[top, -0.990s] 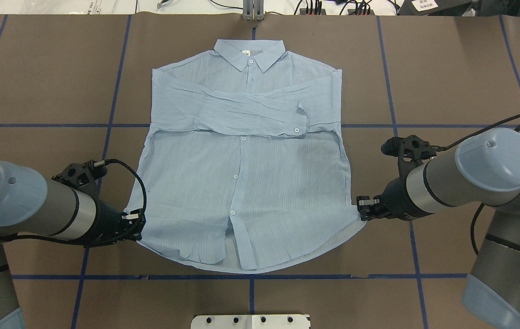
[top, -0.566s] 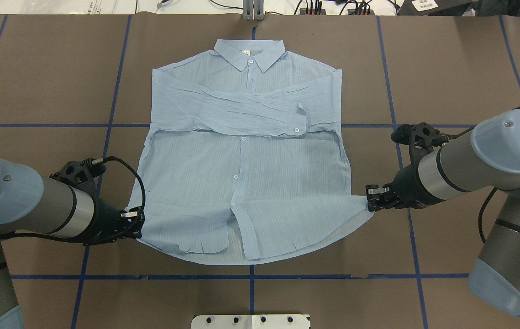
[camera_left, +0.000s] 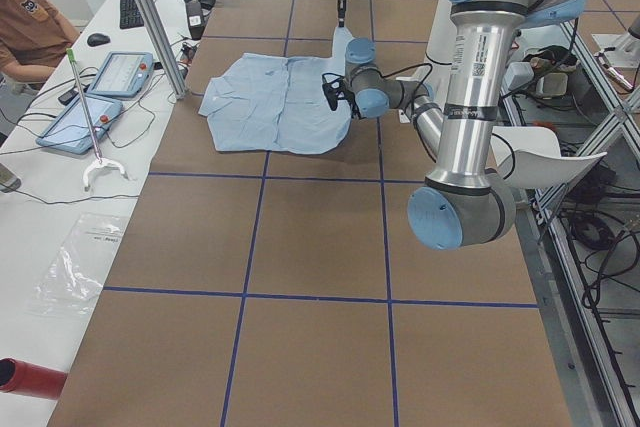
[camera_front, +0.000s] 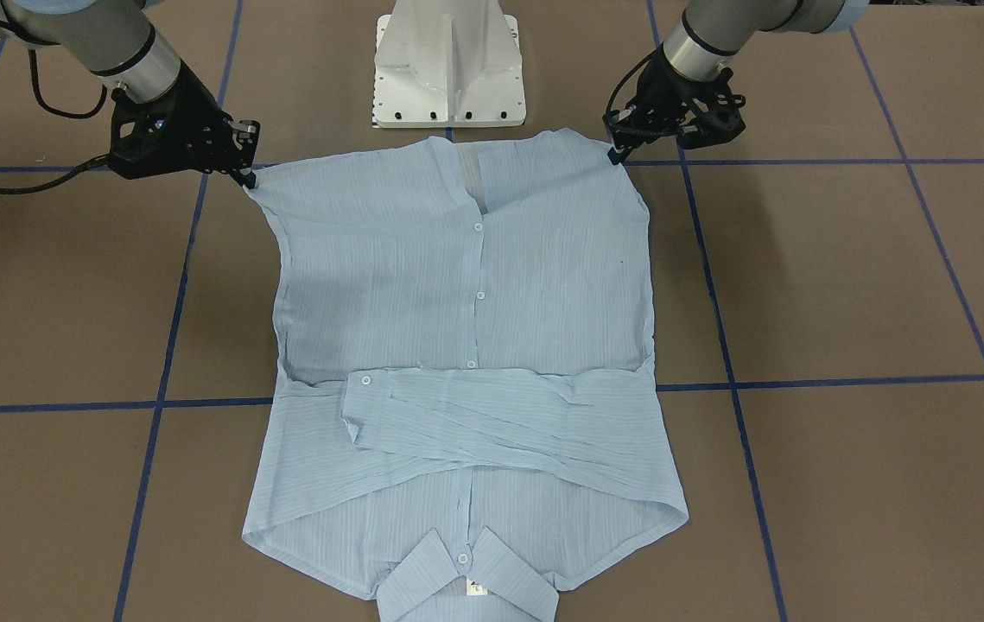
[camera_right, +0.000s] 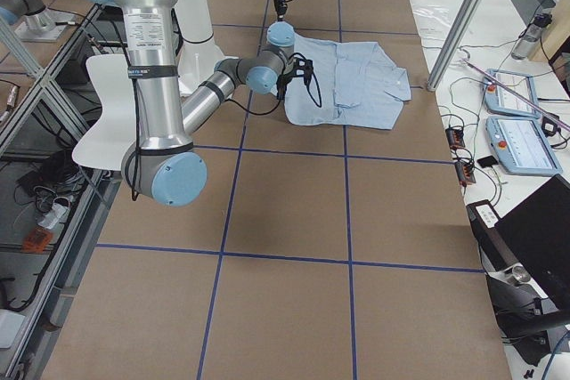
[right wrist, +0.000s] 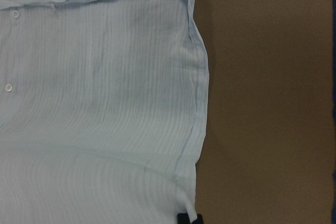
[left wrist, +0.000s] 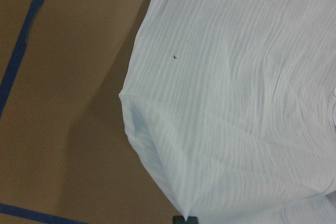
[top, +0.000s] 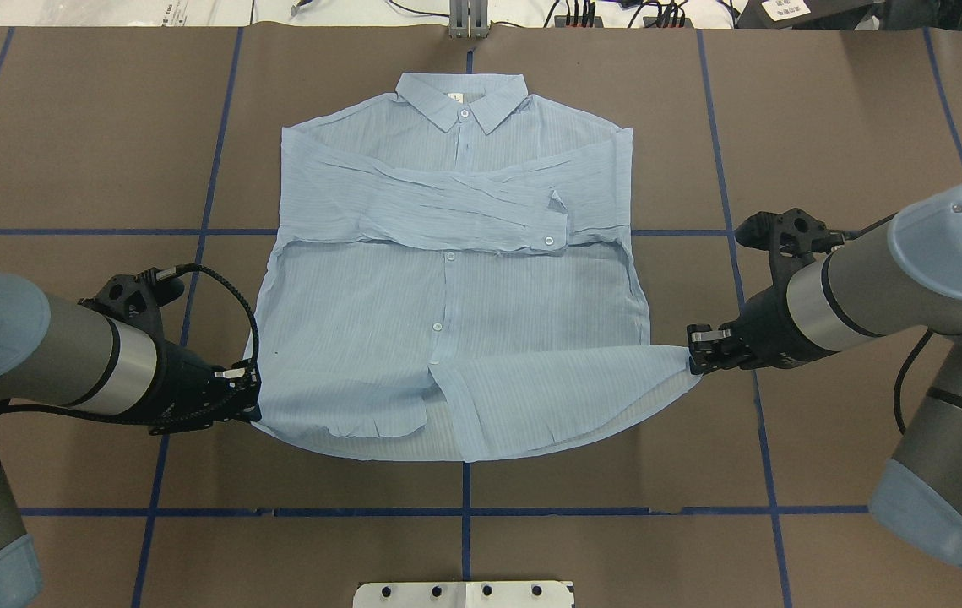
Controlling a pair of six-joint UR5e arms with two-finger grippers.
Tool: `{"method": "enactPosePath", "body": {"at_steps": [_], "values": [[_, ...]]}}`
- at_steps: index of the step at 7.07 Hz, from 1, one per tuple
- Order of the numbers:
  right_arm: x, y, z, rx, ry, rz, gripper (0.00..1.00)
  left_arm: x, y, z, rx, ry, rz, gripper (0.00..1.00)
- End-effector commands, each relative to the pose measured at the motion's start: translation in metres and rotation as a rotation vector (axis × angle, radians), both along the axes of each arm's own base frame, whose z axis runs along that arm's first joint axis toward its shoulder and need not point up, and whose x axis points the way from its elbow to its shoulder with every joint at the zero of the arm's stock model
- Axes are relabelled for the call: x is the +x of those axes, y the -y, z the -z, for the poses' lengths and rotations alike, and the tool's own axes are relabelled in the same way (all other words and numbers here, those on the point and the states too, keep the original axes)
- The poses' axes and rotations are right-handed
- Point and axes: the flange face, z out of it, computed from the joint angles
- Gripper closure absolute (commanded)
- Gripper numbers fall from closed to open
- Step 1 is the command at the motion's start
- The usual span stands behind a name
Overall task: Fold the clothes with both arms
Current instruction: 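Carry the hem up over the shirt toward the collar with both grippers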
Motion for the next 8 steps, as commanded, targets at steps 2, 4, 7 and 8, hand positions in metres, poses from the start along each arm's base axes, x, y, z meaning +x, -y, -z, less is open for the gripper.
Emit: {"method": "enactPosePath", "body": {"at_steps": [2, 4, 7, 8], "values": [[0.019, 0.023, -0.009, -0.025, 0.013, 0.009, 1.0, -0.003, 0.002, 0.003, 0.01, -0.03, 0.007, 1.0], [0.018, 0.041, 0.0, -0.009, 0.026, -0.004, 1.0, -0.009, 0.012, 0.012, 0.024, -0.052, 0.032, 1.0], [0.002, 0.06, 0.023, 0.013, 0.048, -0.011, 1.0, -0.011, 0.046, 0.027, 0.041, -0.069, 0.09, 1.0], [0.006, 0.073, 0.027, 0.016, 0.051, -0.035, 1.0, -0.013, 0.059, 0.033, 0.048, -0.076, 0.112, 1.0]]}}
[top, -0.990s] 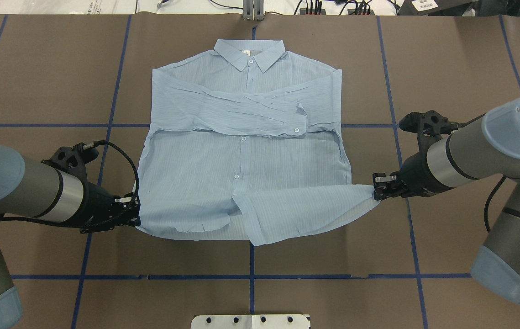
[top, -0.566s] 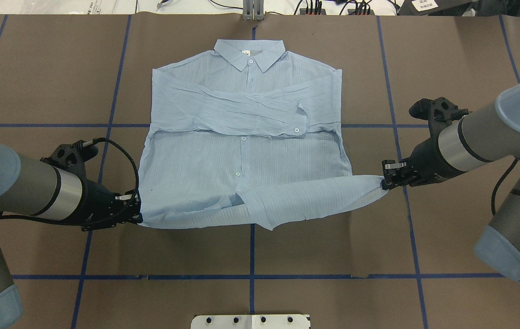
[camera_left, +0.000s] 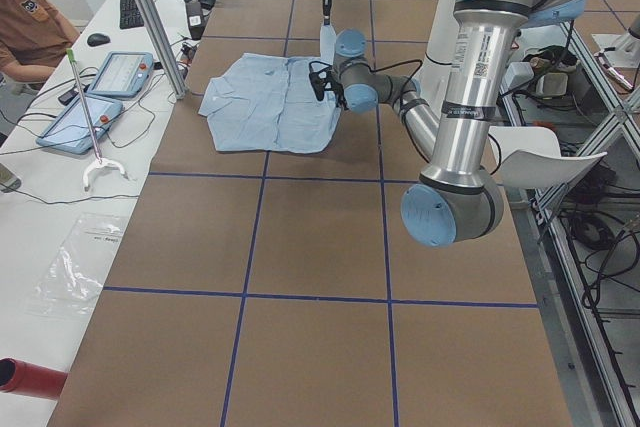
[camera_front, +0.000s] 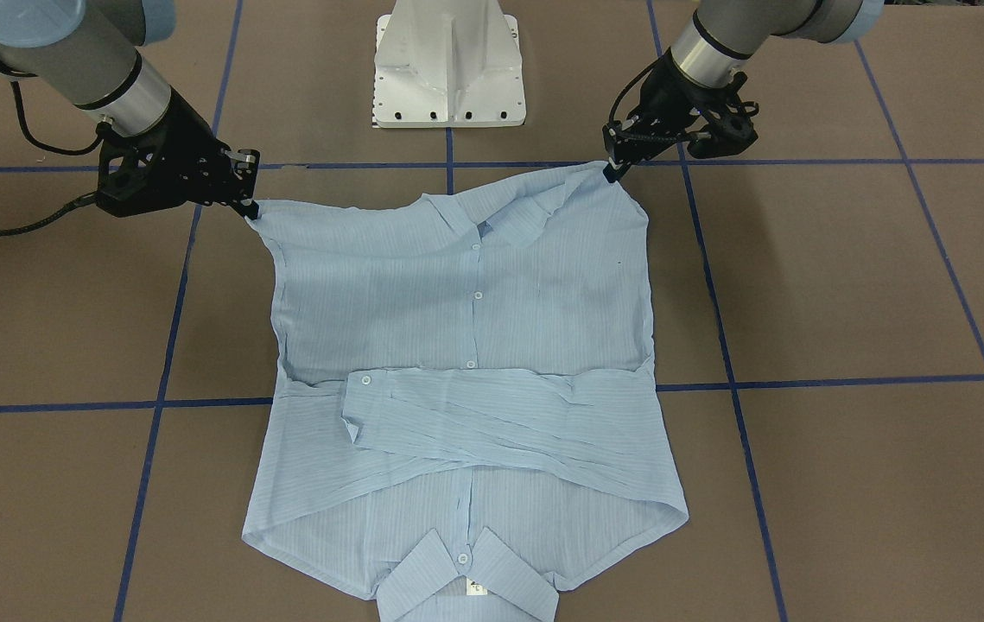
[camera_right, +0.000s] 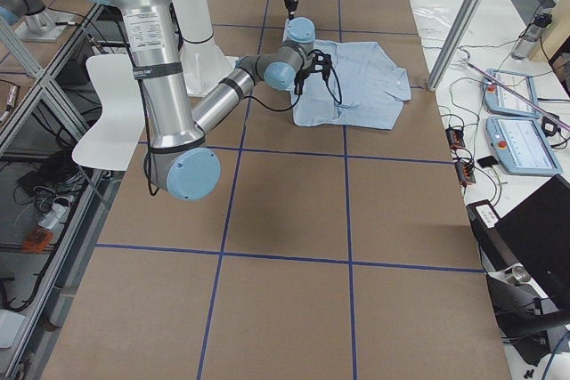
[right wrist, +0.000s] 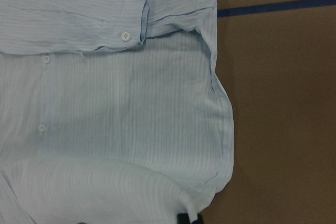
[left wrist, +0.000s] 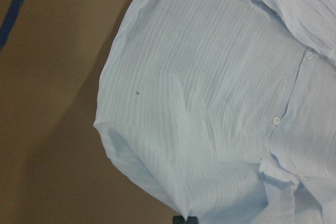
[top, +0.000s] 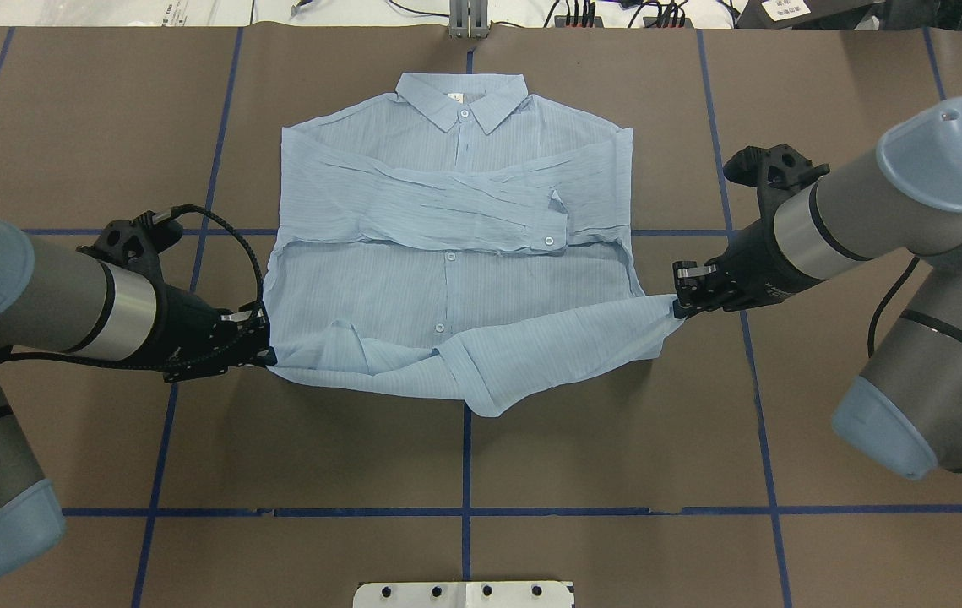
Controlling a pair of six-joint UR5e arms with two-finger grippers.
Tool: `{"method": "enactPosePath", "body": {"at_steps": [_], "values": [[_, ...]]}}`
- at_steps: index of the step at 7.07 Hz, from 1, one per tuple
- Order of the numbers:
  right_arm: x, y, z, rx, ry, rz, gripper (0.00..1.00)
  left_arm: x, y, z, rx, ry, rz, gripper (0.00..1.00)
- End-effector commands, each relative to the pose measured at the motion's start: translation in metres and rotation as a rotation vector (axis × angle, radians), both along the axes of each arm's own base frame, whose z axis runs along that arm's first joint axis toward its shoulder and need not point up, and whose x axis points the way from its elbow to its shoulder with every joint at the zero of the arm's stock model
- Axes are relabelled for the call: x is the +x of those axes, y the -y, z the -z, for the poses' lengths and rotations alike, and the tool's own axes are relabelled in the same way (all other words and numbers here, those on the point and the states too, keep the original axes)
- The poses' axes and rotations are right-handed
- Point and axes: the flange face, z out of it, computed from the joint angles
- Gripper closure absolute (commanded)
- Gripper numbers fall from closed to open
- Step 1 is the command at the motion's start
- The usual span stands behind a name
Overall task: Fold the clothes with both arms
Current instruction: 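Carry the hem up over the shirt toward the collar with both grippers, then lay the hem down near the collar and open both grippers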
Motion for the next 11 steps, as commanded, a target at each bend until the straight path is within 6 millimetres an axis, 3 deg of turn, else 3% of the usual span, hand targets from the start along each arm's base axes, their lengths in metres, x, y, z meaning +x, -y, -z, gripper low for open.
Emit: {"method": "enactPosePath", "body": {"at_steps": [1, 3, 4, 5, 6, 7, 8, 9, 11], "values": [[0.006, 0.033, 0.017, 0.005, 0.016, -0.05, 1.0, 0.001, 0.033, 0.019, 0.016, -0.02, 0.049, 1.0], [0.01, 0.084, 0.029, -0.011, 0.015, -0.114, 1.0, -0.001, 0.087, 0.031, 0.019, -0.016, 0.123, 1.0], [0.016, 0.107, 0.026, -0.026, 0.003, -0.146, 1.0, -0.003, 0.116, 0.026, 0.033, 0.011, 0.147, 1.0], [0.015, 0.127, 0.021, -0.039, -0.013, -0.161, 1.0, -0.006, 0.157, 0.019, 0.048, 0.022, 0.186, 1.0], [0.018, 0.137, 0.02, -0.047, -0.017, -0.177, 1.0, 0.002, 0.2, 0.008, 0.042, 0.03, 0.221, 1.0], [0.018, 0.144, 0.018, -0.054, -0.023, -0.183, 1.0, 0.025, 0.232, -0.001, 0.042, 0.029, 0.228, 1.0], [0.013, 0.156, 0.022, -0.06, -0.026, -0.188, 1.0, 0.04, 0.257, -0.003, 0.049, 0.016, 0.238, 1.0], [0.01, 0.167, 0.016, -0.071, -0.041, -0.192, 1.0, 0.04, 0.275, -0.004, 0.039, 0.026, 0.253, 1.0], [-0.012, 0.199, 0.018, -0.092, -0.066, -0.189, 1.0, 0.035, 0.295, -0.029, 0.03, 0.04, 0.273, 1.0]]}}
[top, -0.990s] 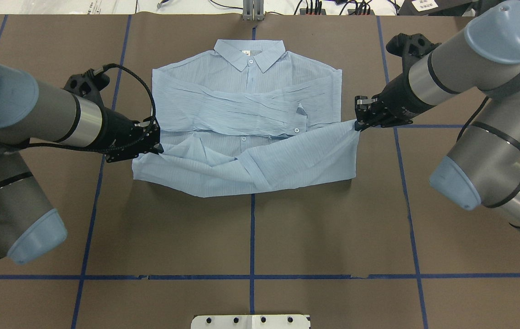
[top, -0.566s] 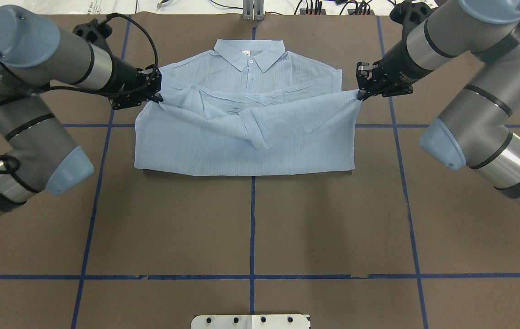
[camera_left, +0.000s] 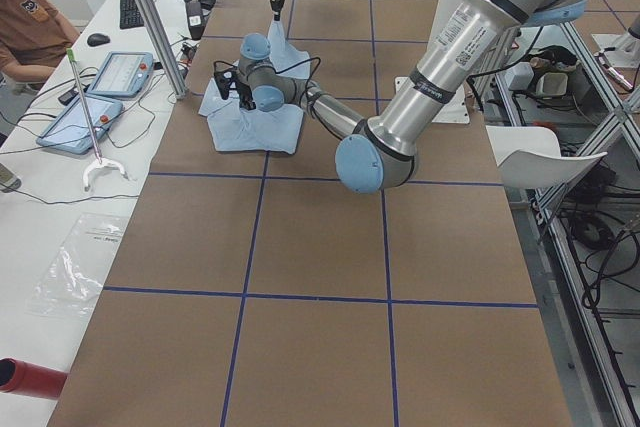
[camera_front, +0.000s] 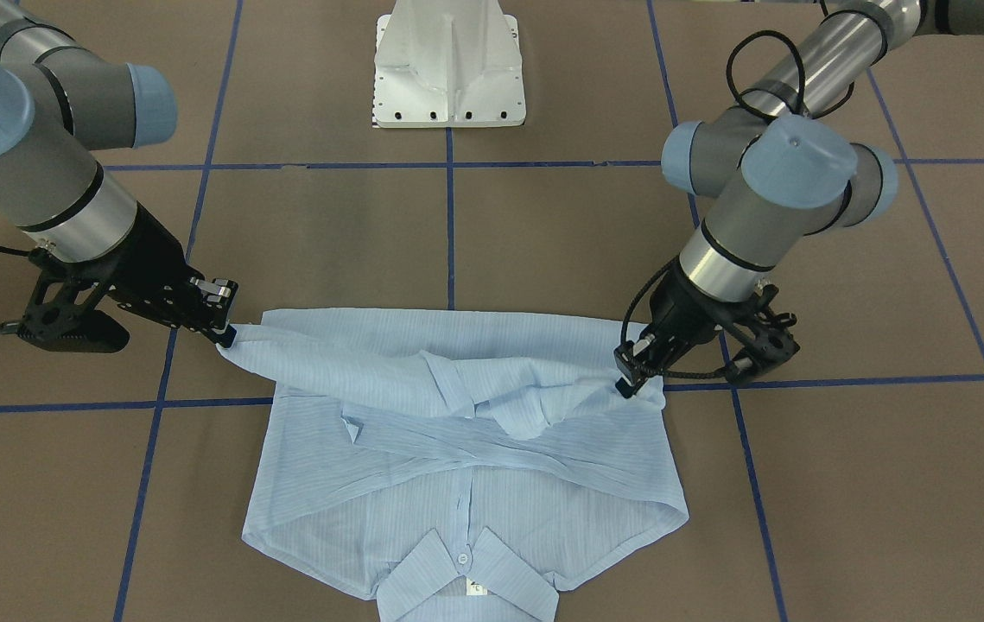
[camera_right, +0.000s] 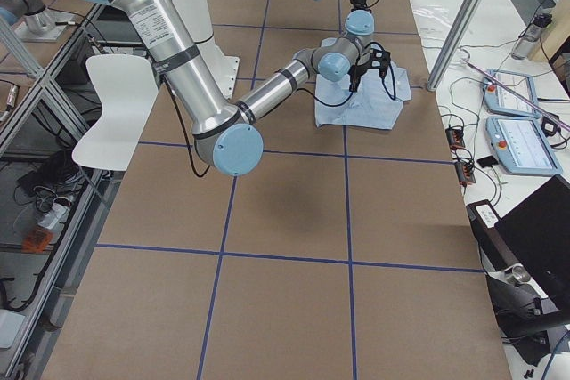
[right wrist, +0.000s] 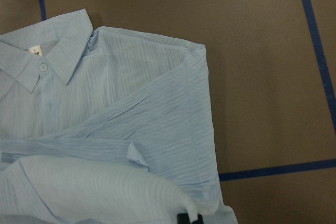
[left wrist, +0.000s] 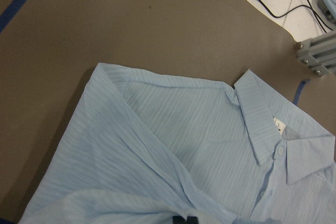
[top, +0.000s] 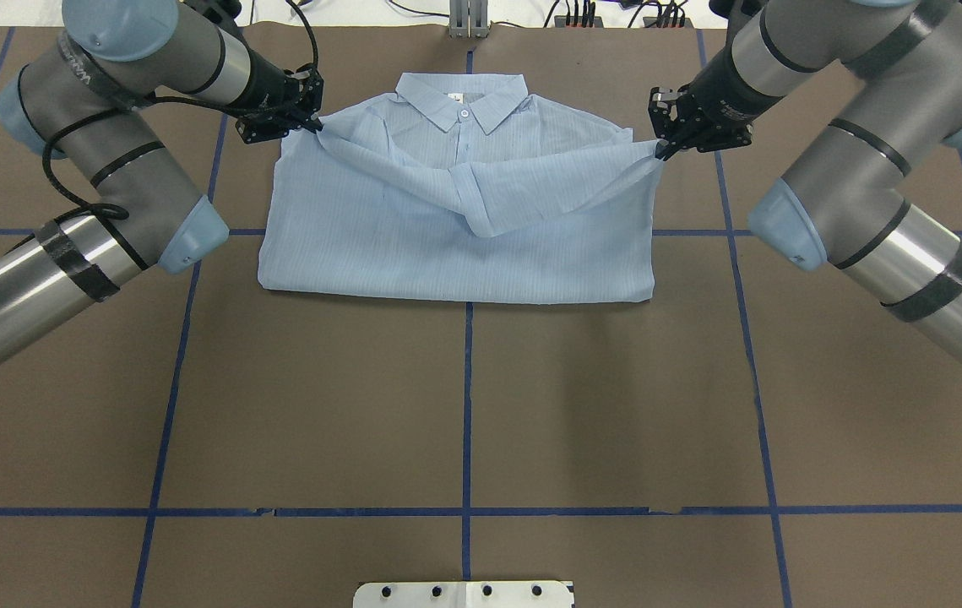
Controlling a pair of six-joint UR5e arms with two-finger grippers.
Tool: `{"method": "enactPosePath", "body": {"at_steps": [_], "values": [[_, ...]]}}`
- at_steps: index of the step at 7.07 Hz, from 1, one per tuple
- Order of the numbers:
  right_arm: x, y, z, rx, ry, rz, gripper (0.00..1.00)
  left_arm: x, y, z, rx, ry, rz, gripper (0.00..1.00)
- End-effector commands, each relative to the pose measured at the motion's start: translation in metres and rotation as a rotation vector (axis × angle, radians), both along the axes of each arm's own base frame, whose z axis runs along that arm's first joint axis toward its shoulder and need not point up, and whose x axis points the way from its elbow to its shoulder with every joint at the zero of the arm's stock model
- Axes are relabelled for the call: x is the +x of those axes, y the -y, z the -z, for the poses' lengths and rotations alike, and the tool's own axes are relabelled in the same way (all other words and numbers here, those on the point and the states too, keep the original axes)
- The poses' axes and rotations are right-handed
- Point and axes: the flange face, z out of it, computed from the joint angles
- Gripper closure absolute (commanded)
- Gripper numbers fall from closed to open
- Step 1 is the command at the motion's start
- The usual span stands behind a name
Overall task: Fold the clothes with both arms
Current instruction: 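Lay the hem down near the collar and open both grippers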
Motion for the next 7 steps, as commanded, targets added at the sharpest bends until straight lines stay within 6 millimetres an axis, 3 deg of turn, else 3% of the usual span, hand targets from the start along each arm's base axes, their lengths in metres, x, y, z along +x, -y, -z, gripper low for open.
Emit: {"method": "enactPosePath", "body": {"at_steps": [1, 2, 4, 6, 7], "values": [[-0.02, 0.031, 0.006, -0.021, -0.019, -0.002, 1.0, 0.0, 0.019, -0.029, -0.011, 0.012, 0.016, 1.0], [-0.026, 0.049, 0.01, -0.027, -0.025, -0.007, 1.0, 0.002, 0.022, -0.043, -0.014, 0.015, 0.017, 1.0], [-0.04, 0.072, -0.021, 0.003, -0.008, -0.014, 1.0, 0.004, 0.022, -0.043, -0.008, 0.011, 0.016, 1.0], [-0.044, 0.078, -0.019, 0.007, -0.007, -0.014, 1.0, 0.008, 0.022, -0.037, -0.003, 0.004, 0.014, 1.0], [-0.044, 0.078, -0.019, 0.007, -0.008, -0.016, 1.0, 0.009, 0.021, -0.037, 0.0, 0.004, 0.012, 0.9]]}}
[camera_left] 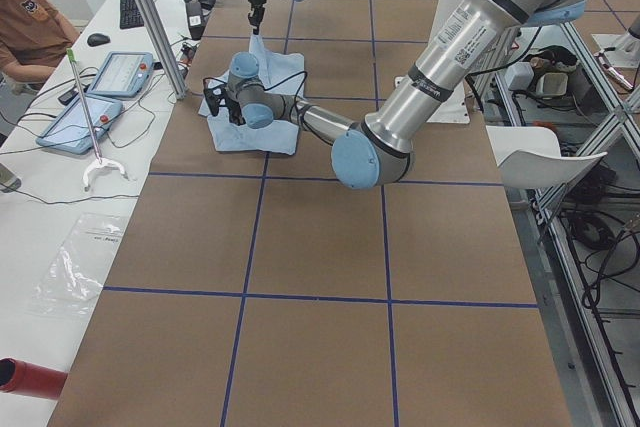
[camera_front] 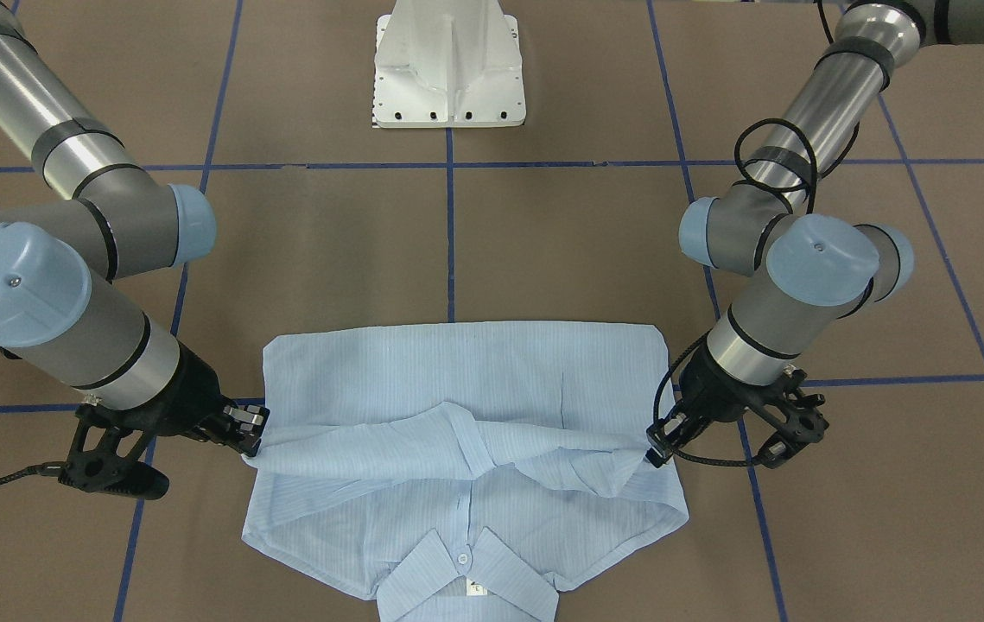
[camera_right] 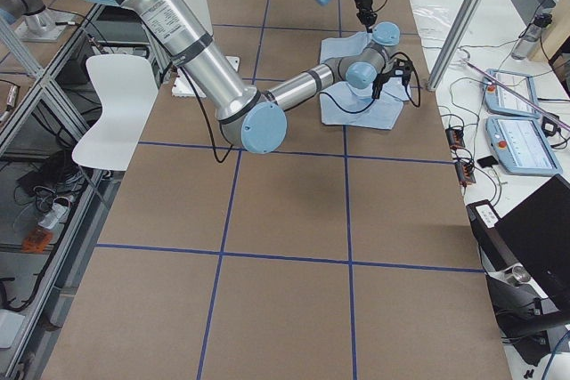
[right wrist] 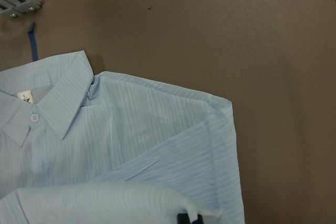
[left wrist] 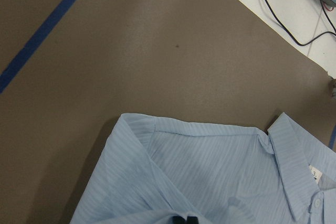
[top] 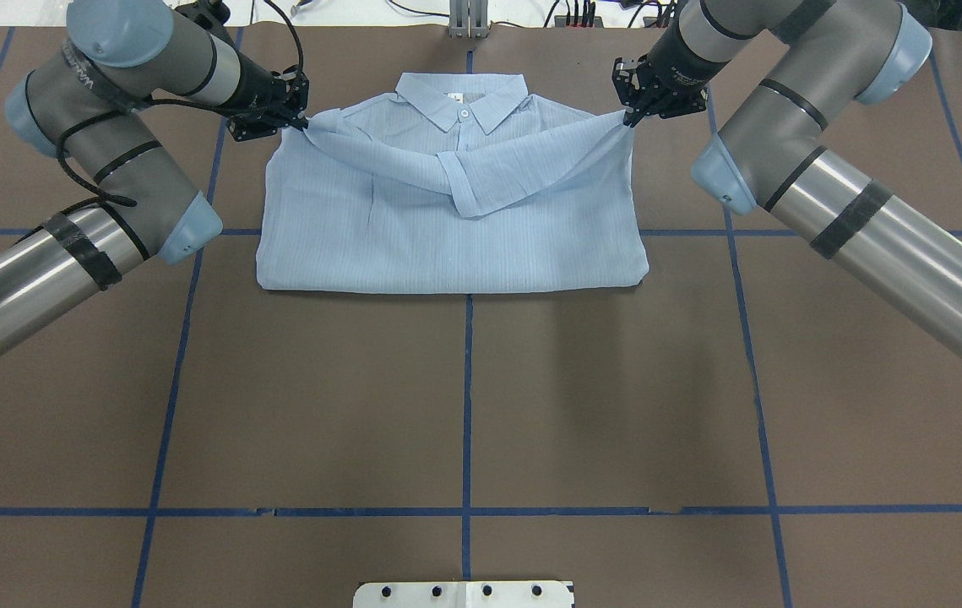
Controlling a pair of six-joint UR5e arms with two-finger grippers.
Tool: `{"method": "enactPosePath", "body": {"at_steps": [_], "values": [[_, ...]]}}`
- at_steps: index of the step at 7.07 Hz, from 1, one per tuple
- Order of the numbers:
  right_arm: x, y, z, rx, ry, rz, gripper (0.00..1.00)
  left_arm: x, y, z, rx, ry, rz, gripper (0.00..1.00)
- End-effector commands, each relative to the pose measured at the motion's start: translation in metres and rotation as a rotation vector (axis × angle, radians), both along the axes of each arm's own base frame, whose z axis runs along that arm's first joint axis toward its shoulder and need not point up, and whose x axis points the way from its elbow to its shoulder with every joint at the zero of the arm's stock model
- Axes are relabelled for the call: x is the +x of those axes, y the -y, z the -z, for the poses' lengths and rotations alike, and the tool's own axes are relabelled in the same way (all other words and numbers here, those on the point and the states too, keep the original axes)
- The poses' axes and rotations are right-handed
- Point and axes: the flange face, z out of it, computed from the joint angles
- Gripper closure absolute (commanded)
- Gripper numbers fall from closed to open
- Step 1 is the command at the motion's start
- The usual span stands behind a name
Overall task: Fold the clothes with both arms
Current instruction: 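Lay the hem down near the collar and open both grippers, then move the right gripper down to the folded shirt's nearest side edge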
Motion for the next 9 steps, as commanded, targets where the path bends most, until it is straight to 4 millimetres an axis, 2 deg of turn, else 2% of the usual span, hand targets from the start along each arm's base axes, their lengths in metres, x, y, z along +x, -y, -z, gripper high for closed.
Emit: {"method": "enactPosePath", "body": {"at_steps": [1, 3, 5, 6, 7, 8, 9], "values": [[-0.002, 0.003, -0.001, 0.013, -0.013, -0.016, 0.01, 0.009, -0.005, -0.006, 0.013, 0.001, -0.008, 0.01], [0.0, 0.005, -0.007, 0.042, -0.031, -0.014, 0.0, 0.008, -0.005, -0.008, 0.015, 0.003, -0.008, 0.0], [0.001, -0.001, -0.014, 0.063, -0.035, 0.011, 0.0, -0.006, 0.002, -0.007, 0.017, 0.002, 0.01, 0.0], [-0.022, -0.036, -0.032, 0.059, -0.035, 0.057, 0.0, -0.008, 0.0, -0.003, 0.022, -0.002, 0.01, 0.0], [-0.03, -0.062, -0.055, 0.049, -0.048, 0.083, 0.0, -0.009, 0.0, -0.001, 0.025, -0.003, 0.013, 0.0], [-0.049, -0.091, -0.073, 0.053, -0.071, 0.116, 0.02, -0.013, -0.004, -0.004, 0.027, -0.005, 0.011, 0.0], [-0.061, -0.101, -0.079, 0.061, -0.09, 0.121, 0.1, -0.02, -0.015, -0.002, 0.038, -0.017, 0.007, 0.0]]}}
